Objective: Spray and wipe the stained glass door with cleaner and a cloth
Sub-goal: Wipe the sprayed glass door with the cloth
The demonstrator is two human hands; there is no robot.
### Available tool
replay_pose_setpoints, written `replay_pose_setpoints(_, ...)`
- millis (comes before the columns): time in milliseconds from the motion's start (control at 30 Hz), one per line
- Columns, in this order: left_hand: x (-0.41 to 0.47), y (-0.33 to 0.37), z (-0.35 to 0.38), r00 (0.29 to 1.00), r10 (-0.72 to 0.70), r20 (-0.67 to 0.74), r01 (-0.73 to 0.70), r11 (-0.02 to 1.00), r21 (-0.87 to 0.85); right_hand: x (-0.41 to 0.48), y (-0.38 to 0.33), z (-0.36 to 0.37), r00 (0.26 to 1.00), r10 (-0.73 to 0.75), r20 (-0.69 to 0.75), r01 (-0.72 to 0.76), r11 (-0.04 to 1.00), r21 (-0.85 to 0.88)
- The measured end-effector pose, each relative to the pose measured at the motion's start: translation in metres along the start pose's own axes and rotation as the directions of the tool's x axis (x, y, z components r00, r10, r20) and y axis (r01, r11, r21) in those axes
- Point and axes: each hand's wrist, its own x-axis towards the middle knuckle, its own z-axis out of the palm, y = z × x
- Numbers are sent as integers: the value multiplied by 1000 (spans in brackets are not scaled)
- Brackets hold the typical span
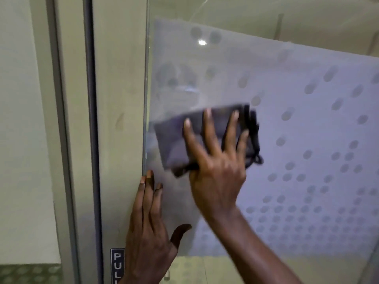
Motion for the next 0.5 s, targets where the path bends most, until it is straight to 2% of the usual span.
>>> replay_pose_setpoints(133,1,1,-1,1000,1,24,-1,1000,3,105,0,-13,999,8,-35,-8,1000,2)
replay_pose_setpoints(233,0,1,-1,998,-26,60,25,1000,13,146,-5,-16,999,35,-40,-36,999,-28)
replay_pose_setpoints(367,-1,1,1,999,-10,31,9,1000,13,118,-9,-8,999,-3,-39,0,997,-73)
replay_pose_setpoints(500,-3,4,0,999,-30,13,29,1000,8,24,-8,8,999,-33,7,32,999,4)
